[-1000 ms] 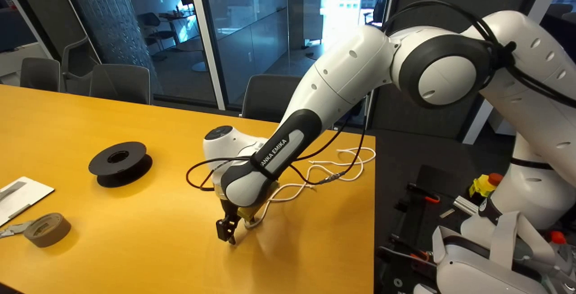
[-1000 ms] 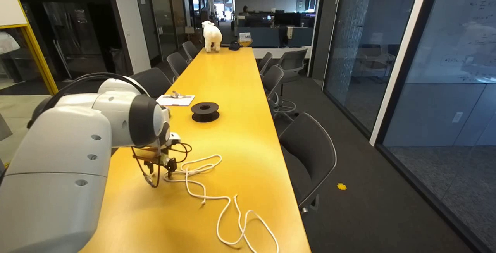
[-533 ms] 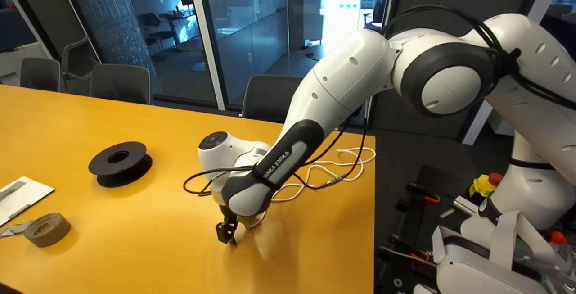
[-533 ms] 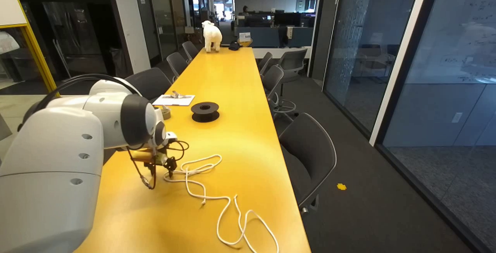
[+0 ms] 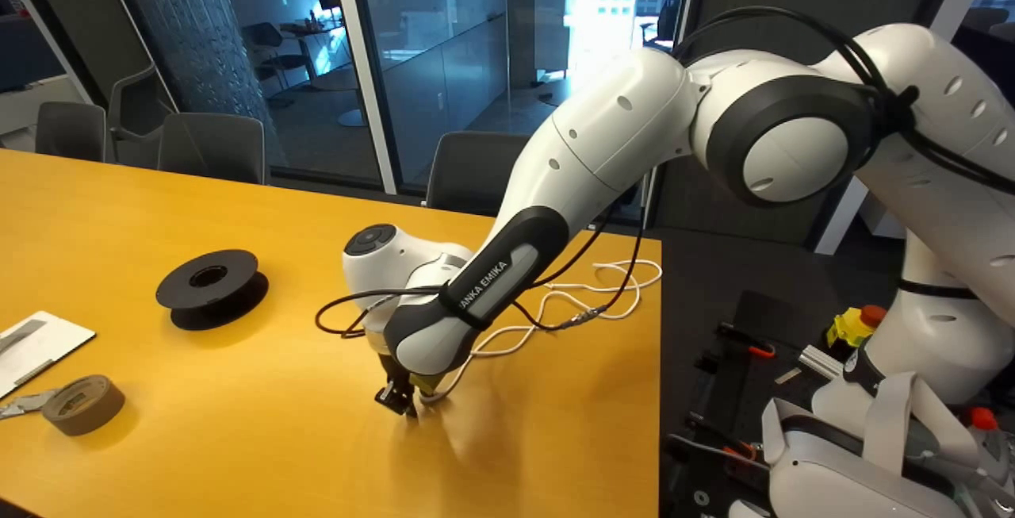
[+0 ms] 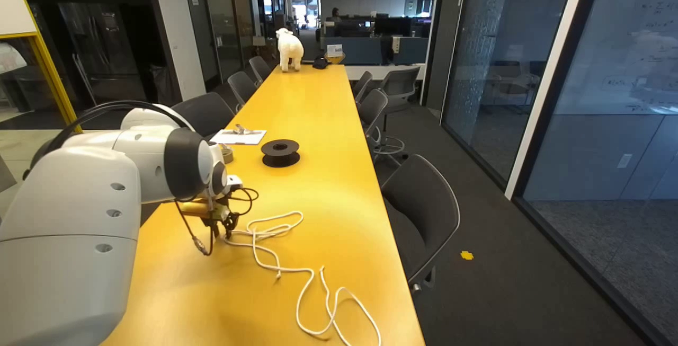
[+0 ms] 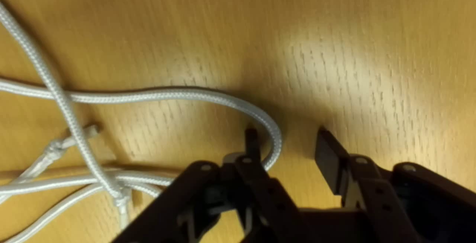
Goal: Untangle the ropes on the table
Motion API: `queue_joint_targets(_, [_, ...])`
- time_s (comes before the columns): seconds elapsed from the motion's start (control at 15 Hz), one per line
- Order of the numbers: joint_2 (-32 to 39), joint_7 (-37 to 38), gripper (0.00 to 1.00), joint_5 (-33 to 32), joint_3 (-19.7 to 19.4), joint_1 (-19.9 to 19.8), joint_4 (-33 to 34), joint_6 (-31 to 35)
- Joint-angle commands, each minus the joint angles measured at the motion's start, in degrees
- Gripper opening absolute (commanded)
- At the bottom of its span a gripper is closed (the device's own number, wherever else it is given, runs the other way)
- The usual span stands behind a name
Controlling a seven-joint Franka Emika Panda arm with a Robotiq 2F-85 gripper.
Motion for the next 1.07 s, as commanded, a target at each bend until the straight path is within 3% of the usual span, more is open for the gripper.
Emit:
queue_joint_targets(0.0, [1.1, 0.7, 0.14, -1.1, -0.7, 0.2, 1.5, -0.1])
queue_joint_targets(0.13, [1.0, 0.1, 0.01, -0.6, -0.4, -0.4, 1.7, -0.7])
queue_joint_targets(0.2, [1.0, -1.1, 0.0, 0.2, 0.4, -1.3, 2.1, -1.6])
queue_joint_targets(0.53, [-2.9, -5.6, 0.01, 3.9, 3.9, -6.2, 2.9, -7.6])
queue_joint_targets(1.0, [-18.0, -0.1, 0.01, 2.8, 1.5, -7.5, 0.5, -16.4])
